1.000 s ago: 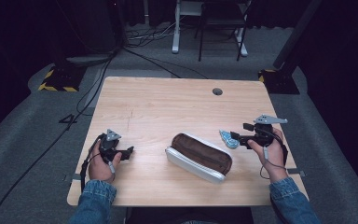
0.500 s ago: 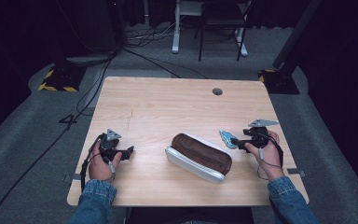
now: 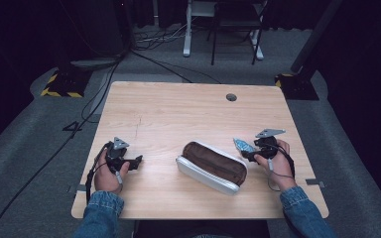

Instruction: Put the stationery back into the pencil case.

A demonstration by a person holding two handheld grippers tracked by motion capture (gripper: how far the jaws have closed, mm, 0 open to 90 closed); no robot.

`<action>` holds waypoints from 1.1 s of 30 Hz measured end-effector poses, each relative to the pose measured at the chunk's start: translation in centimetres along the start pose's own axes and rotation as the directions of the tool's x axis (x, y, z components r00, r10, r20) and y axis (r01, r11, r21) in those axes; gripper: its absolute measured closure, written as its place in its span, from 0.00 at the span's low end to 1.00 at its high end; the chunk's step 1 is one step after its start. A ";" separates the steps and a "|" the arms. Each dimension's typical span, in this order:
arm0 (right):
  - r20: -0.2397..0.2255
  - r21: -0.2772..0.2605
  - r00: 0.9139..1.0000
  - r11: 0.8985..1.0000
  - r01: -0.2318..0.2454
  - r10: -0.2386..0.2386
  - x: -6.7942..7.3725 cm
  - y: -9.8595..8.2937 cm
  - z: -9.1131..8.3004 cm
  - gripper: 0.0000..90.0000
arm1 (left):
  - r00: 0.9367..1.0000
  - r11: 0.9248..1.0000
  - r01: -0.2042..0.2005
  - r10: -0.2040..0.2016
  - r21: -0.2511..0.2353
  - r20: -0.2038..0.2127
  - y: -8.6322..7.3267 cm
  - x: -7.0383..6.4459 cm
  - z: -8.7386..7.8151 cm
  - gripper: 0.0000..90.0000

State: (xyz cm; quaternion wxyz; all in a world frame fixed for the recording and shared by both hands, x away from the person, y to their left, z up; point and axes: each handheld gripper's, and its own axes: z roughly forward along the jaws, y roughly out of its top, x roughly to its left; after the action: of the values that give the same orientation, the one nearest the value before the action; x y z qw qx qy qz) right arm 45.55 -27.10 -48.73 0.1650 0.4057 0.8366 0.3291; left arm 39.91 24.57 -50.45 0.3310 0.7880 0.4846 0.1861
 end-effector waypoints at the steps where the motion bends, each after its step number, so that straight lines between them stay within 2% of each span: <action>1: 0.002 0.008 1.000 1.000 0.010 -0.010 0.1 0.0 0.1 0.27 | 1.000 1.000 0.000 0.000 0.000 0.000 0.0 0.0 0.0 0.22; 6: 0.005 0.029 1.000 0.999 0.029 -0.029 0.4 0.0 0.5 0.32 | 1.000 1.000 0.000 0.000 0.000 0.000 0.0 0.0 0.0 0.22; 9: -0.009 0.024 1.000 0.999 0.026 -0.025 0.5 0.0 0.6 0.43 | 1.000 1.000 0.000 0.000 0.000 0.002 0.0 0.0 0.0 0.22; 15: -0.023 0.029 1.000 0.999 0.014 -0.013 0.5 0.0 0.5 0.43 | 1.000 1.000 0.000 0.000 0.000 0.001 0.0 0.0 0.0 0.22; 27: -0.004 0.046 1.000 0.999 -0.006 0.006 0.6 0.1 0.3 0.44 | 1.000 1.000 0.000 0.000 0.000 0.001 0.0 0.0 0.0 0.22; 33: -0.007 0.035 1.000 0.999 -0.020 0.021 0.4 0.2 0.1 0.44 | 1.000 1.000 0.000 0.000 0.000 0.000 0.0 0.0 0.0 0.22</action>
State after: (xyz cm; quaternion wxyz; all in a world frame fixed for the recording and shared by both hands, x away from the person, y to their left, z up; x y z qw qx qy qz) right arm 45.41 -26.65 -48.66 0.1516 0.4159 0.8385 0.3177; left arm 39.91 24.57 -50.44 0.3308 0.7882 0.4845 0.1859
